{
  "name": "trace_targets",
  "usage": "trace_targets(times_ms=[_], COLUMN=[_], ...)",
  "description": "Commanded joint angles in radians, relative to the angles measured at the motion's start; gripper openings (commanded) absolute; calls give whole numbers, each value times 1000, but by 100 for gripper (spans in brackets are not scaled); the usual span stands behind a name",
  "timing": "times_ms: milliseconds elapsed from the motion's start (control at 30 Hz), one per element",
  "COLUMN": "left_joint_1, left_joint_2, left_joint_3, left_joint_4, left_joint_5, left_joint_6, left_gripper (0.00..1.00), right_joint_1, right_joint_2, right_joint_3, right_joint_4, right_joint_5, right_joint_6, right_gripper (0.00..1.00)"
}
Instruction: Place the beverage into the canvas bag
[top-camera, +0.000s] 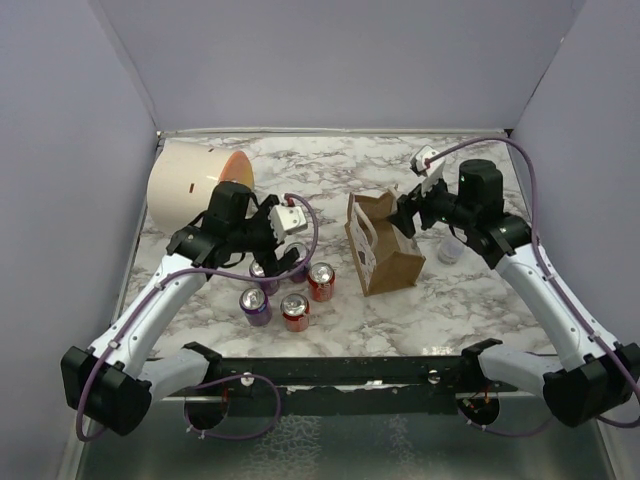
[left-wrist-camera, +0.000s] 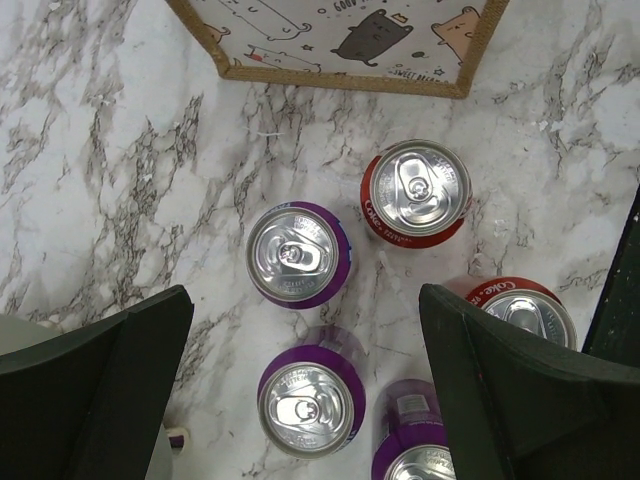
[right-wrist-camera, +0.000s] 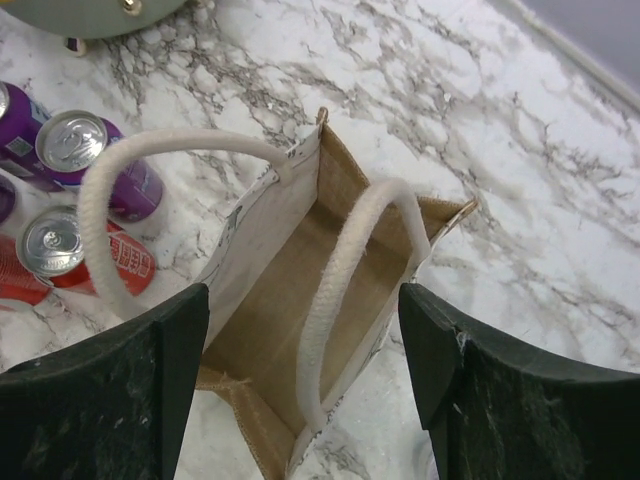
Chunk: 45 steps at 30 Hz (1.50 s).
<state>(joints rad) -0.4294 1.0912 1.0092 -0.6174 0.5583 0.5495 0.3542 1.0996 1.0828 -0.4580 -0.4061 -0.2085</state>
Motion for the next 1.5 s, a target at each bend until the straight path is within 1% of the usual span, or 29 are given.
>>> trace_targets(times_ms=[0,167,300,367,567,933,1000,1033,1233,1367,1433,1467], left_joint_1=[-41,-123,-184,-212,-256,-306,-310,-311,-314,-315,-314,-315], left_joint_2=[18,92,176,215,296,383,403,410,417,379,353,345], left_joint_3=[9,46,66,73,84,87,94,97,104,112,137,155], left_joint_4=[-35,-72,-73,-69,-47,-1,-2,-6,-24,-38,-61,-79], left_joint_5=[32,6,-29,-57,-97,-57,-57,-57,-48,-6,19,29], left_joint_6=[56,109,142,160,189,197,197,197,200,202,204,209], left_gripper=[99,99,99,99,99,99,97,95,71,50,41,34], right_joint_1=[-3,-17,-59,-77,-100,-118,-118,-118,-122,-127,-129,-130], right_joint_2=[39,29,8,-5,-51,-71,-74,-75,-85,-89,-85,-81], right_joint_3=[-10,-29,-49,-62,-115,-142,-143,-144,-157,-172,-169,-166], right_joint_4=[52,73,80,83,107,121,121,121,126,134,136,136], right_joint_5=[69,105,79,59,15,-29,-39,-45,-56,-89,-93,-91], right_joint_6=[39,63,86,96,105,105,105,103,97,87,85,86], right_gripper=[71,53,41,37,31,30,30,30,29,28,25,23])
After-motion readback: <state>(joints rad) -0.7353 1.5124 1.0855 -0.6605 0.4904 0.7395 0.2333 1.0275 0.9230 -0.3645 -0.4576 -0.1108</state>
